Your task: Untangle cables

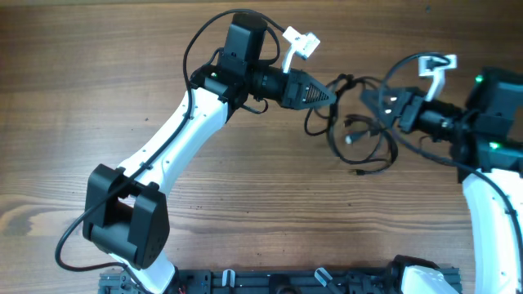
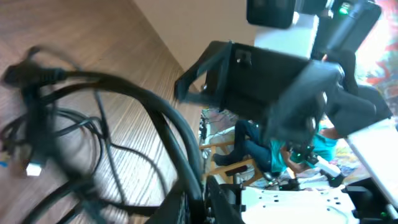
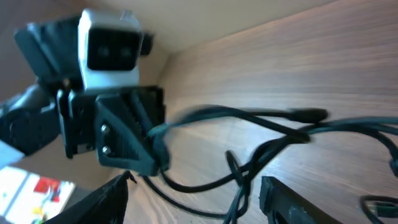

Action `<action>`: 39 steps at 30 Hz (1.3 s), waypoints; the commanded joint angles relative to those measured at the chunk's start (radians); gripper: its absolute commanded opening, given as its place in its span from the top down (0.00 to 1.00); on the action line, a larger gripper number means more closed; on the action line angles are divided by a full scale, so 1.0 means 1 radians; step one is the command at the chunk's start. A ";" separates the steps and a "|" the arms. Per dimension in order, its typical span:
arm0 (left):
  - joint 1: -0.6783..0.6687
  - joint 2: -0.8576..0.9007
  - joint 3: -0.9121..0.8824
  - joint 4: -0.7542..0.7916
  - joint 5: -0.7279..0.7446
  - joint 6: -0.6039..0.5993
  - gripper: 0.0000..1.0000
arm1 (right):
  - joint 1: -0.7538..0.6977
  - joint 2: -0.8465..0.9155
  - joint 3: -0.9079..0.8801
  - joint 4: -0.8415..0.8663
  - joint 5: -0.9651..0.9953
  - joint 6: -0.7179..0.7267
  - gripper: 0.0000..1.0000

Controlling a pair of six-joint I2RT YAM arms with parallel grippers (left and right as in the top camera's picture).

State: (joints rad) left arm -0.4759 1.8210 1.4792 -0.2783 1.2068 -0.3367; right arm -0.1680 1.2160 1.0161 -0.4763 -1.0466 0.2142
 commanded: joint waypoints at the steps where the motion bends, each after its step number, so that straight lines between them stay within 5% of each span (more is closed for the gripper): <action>1: 0.002 -0.026 0.006 0.010 0.035 -0.072 0.89 | 0.103 -0.001 0.021 0.013 0.130 -0.027 0.27; 6: 0.002 -0.026 0.006 0.017 0.039 -0.099 0.82 | 0.134 0.018 0.021 0.015 0.171 -0.030 0.26; 15: 0.003 -0.026 0.006 0.224 0.037 -0.323 0.96 | 0.135 0.084 0.021 -0.042 0.266 0.107 0.32; 20: 0.005 -0.026 0.006 0.215 0.011 -0.307 0.96 | 0.135 0.103 0.020 -0.058 0.336 0.145 0.34; 24: 0.016 -0.026 0.006 -0.045 -0.380 -0.162 0.95 | 0.135 0.103 0.021 -0.076 0.479 0.228 0.33; 27: 0.011 -0.004 0.006 -0.210 -0.845 -0.156 0.74 | 0.135 0.103 0.021 -0.092 0.554 0.234 0.31; 32: 0.010 0.095 0.006 -0.230 -0.927 -0.157 0.37 | 0.135 0.103 0.021 -0.117 0.584 0.230 0.28; 39: 0.006 0.180 0.006 -0.250 -0.885 -0.494 0.38 | 0.135 0.103 0.020 -0.117 0.584 0.229 0.26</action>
State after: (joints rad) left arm -0.4690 1.9804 1.4849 -0.5278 0.3218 -0.6216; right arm -0.0380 1.3102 1.0168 -0.5919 -0.4866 0.4347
